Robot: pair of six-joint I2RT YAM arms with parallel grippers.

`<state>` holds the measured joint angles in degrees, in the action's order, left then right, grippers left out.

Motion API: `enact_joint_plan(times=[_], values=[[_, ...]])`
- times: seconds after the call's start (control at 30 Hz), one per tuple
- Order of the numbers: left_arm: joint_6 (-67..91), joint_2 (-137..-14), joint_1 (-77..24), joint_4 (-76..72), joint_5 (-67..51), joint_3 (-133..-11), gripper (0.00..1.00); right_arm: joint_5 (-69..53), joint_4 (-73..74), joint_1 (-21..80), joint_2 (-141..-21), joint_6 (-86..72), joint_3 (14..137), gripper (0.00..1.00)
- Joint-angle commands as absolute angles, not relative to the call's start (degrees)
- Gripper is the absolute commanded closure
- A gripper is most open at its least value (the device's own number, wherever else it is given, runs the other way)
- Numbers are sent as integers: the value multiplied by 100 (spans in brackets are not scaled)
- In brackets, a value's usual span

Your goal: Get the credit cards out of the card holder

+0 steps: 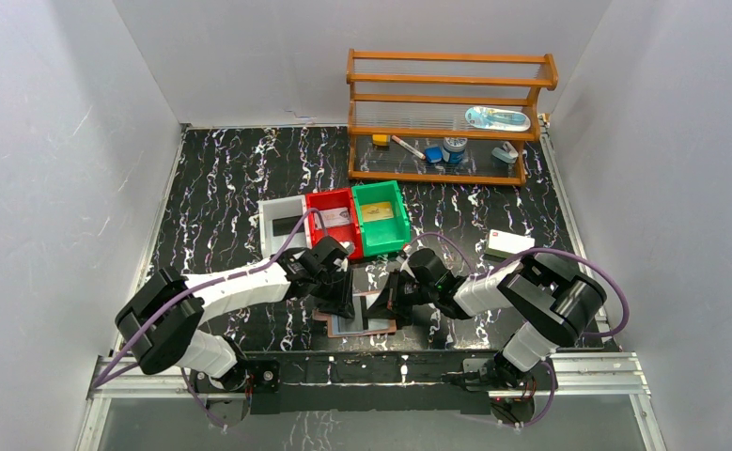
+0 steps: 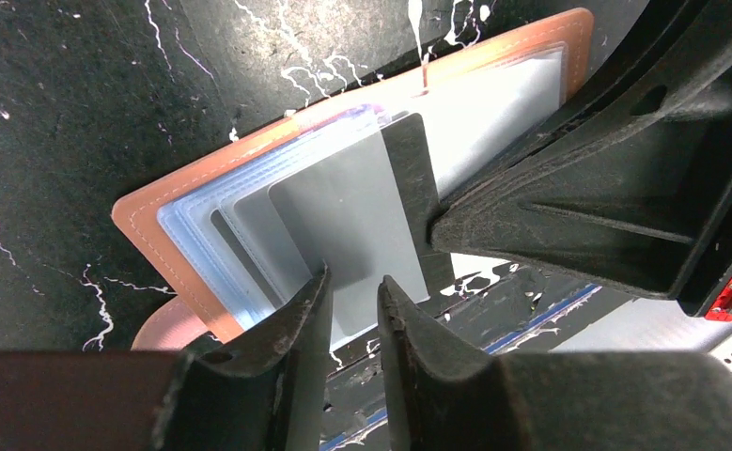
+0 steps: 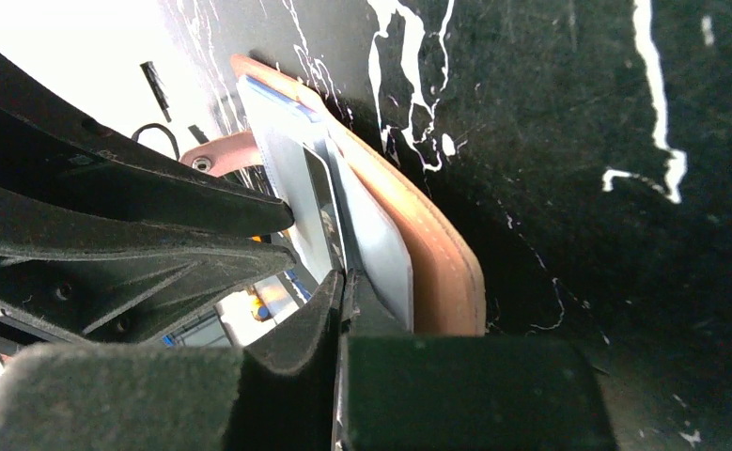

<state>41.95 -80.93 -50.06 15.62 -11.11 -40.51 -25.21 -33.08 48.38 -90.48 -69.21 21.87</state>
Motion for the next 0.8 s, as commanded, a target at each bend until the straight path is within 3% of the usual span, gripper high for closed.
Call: enact_joint_plan(times=[0.0, 0.2, 0.5, 0.6, 0.77], values=[[4241, -8165, -5043, 1869, -792, -3814, 77, -2454, -3209, 4825, -8948, -6918, 2228, 93], [4208, -8013, -5040, 2100, -625, -3897, 79, -2349, -3120, 4825, -8937, -6941, 2306, 92], [3948, -8009, -5037, 2315, -670, -4146, 74, -2205, -2996, 4824, -8913, -7055, 2259, 93], [3876, -8233, -5043, 2292, -777, -4159, 77, -2253, -3083, 4825, -8959, -7067, 2267, 93], [3911, -8300, -5040, 2220, -867, -4023, 82, -2280, -3232, 4825, -8939, -7100, 2268, 82]])
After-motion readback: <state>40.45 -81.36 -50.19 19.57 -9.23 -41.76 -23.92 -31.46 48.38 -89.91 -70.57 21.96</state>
